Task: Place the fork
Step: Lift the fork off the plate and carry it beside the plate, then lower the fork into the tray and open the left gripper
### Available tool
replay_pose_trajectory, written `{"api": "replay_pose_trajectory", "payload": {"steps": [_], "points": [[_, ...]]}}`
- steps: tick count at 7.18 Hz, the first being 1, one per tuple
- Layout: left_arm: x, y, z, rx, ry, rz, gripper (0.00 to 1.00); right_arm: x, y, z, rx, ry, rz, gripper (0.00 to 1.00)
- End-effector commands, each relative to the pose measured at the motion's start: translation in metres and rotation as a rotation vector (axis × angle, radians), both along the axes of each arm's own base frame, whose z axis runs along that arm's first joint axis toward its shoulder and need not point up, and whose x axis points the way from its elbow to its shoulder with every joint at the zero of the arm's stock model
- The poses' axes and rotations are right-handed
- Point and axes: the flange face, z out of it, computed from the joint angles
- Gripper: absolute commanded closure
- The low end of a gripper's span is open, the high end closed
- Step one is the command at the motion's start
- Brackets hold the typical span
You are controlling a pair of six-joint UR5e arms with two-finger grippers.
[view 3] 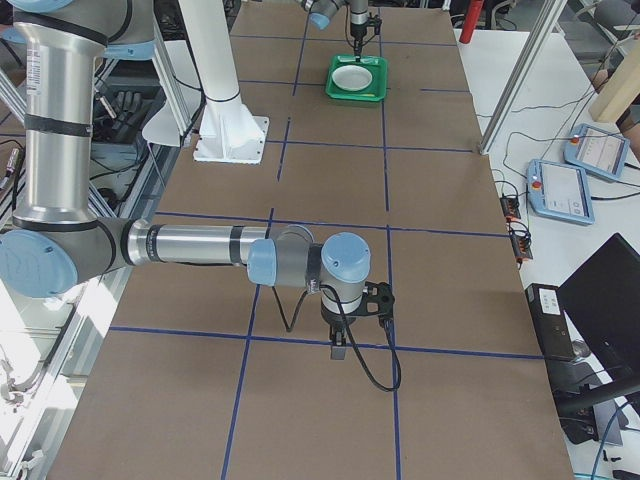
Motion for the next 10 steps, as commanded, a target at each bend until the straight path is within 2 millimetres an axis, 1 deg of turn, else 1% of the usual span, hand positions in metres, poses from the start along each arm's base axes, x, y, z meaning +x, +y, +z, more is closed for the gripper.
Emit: {"api": "replay_pose_trajectory", "payload": {"steps": [1,4,5,6,7,8,9,10], "points": [[-0.003,-0.001,0.018,-0.004,-0.006,-0.002,1.00,0.000,0.000,0.000,0.000,0.000,0.000,0.00],[0.002,-0.002,0.027,-0.025,-0.015,-0.004,1.00,0.000,0.000,0.000,-0.001,0.000,0.001,0.00],[0.003,0.000,0.027,-0.030,-0.009,0.003,0.52,0.000,0.000,0.000,-0.001,0.000,0.001,0.00],[0.002,0.001,0.021,-0.038,0.017,0.020,0.01,0.000,0.000,0.000,-0.001,0.000,0.001,0.00],[0.001,0.001,0.013,-0.044,0.049,0.038,0.00,0.000,0.000,0.000,-0.001,0.000,0.001,0.00],[-0.021,-0.012,0.001,-0.040,0.078,0.012,0.00,0.000,0.000,0.000,0.000,0.000,0.000,0.00],[-0.041,-0.018,-0.017,-0.011,0.099,-0.021,0.00,0.000,0.000,0.000,-0.001,0.000,0.001,0.00],[-0.064,-0.022,-0.039,0.073,0.113,-0.018,0.00,0.000,0.000,0.000,-0.001,0.000,0.001,0.00]]}}
